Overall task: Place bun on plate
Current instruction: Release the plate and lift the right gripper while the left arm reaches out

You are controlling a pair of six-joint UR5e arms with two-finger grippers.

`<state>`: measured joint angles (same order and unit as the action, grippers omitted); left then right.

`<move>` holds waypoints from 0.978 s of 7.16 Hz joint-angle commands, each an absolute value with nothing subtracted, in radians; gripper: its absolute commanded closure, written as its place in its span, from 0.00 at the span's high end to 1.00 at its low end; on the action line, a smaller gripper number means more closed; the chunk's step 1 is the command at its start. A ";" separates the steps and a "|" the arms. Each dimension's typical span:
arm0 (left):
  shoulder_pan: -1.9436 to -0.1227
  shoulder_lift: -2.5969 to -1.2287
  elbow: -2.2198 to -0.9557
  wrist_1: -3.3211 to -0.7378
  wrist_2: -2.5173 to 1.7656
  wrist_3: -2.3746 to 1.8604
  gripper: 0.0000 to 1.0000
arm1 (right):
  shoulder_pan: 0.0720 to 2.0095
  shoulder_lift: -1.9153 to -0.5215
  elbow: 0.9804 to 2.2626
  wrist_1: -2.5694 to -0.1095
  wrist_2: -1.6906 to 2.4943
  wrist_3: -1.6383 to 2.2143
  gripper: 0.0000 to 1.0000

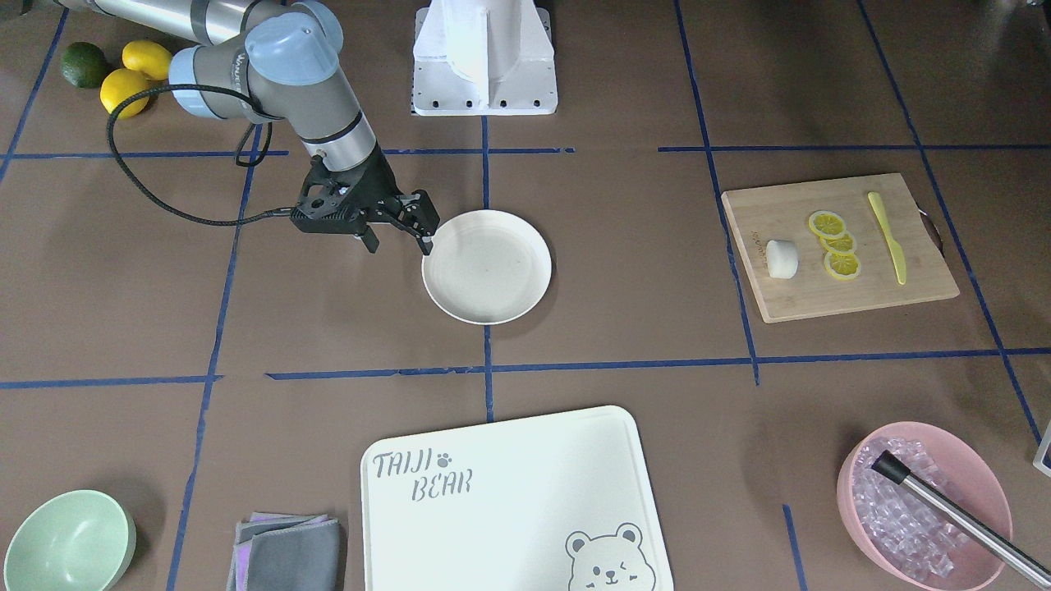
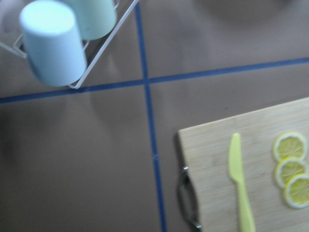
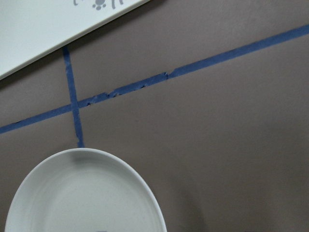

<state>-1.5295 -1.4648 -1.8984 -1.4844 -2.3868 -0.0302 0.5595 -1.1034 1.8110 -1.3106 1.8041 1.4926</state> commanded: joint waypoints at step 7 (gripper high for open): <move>-0.832 -1.567 -1.878 -2.017 -2.027 -1.015 1.00 | 0.997 -1.241 1.951 -1.747 2.049 0.680 1.00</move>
<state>-0.9060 -1.5051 -1.9483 -1.9741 -2.0989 -0.9509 0.9554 -1.2012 1.9275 -1.7147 2.0402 0.7838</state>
